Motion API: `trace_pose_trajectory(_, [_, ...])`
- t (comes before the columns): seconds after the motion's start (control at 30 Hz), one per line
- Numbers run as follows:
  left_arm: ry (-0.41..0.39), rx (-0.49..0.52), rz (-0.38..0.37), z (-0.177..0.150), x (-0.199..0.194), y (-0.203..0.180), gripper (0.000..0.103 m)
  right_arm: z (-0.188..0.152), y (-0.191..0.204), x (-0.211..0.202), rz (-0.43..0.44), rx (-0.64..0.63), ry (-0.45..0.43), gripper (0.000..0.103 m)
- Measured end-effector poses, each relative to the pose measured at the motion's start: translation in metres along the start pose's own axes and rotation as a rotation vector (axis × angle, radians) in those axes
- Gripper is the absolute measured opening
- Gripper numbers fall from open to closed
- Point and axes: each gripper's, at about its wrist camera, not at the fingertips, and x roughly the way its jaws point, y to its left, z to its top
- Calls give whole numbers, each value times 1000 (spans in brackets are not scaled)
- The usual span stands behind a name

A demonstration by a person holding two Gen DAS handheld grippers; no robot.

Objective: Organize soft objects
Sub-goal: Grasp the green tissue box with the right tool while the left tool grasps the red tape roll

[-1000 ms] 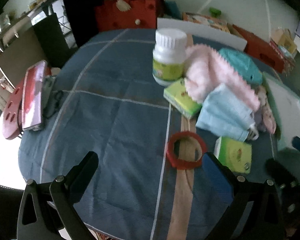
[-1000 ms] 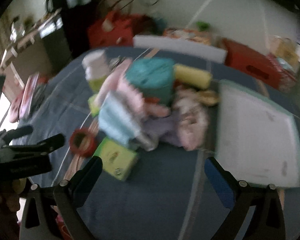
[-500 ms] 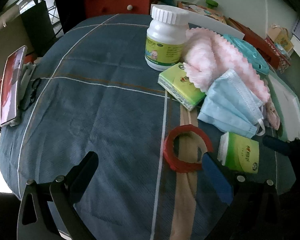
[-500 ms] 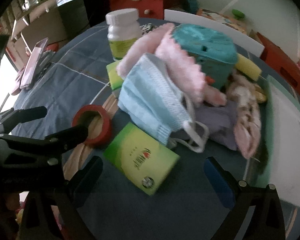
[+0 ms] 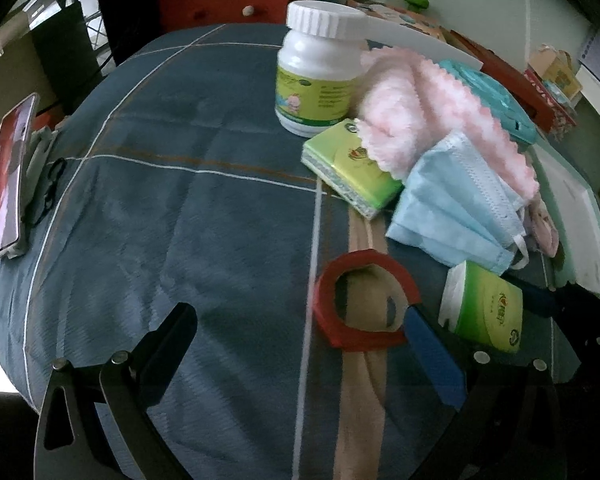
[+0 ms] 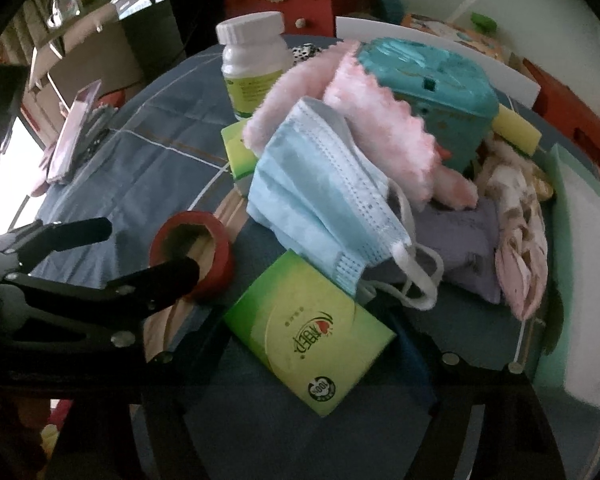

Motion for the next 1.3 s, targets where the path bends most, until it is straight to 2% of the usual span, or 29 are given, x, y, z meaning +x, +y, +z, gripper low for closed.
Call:
trace_pose_trajectory(0.5, [28,55,13,0,19,-45,102,-20,-40,-21,-33,102,32,80])
trace_pose_trajectory(0.6, [38,70,37,2,27,-55,90,-24,-47,-24,-21,99,40,80])
trace_pose_trajectory(0.7, [44,84,61,3,34,-67,84,-31,-57,-27,-16,107,43,80])
trace_pose_trajectory(0.87, [49,97,49,7,35,-79,58,-35,-66,-32,3,135,45,80])
trace_pose_trajectory(1.0, [71,102,88,11,38,-94,58,-39,-84,-37,32,181,39,80])
trace_pose_trajectory(1.3, [116,52,93,30,39,-113,58,-34,-103,-44,59,237,44,80])
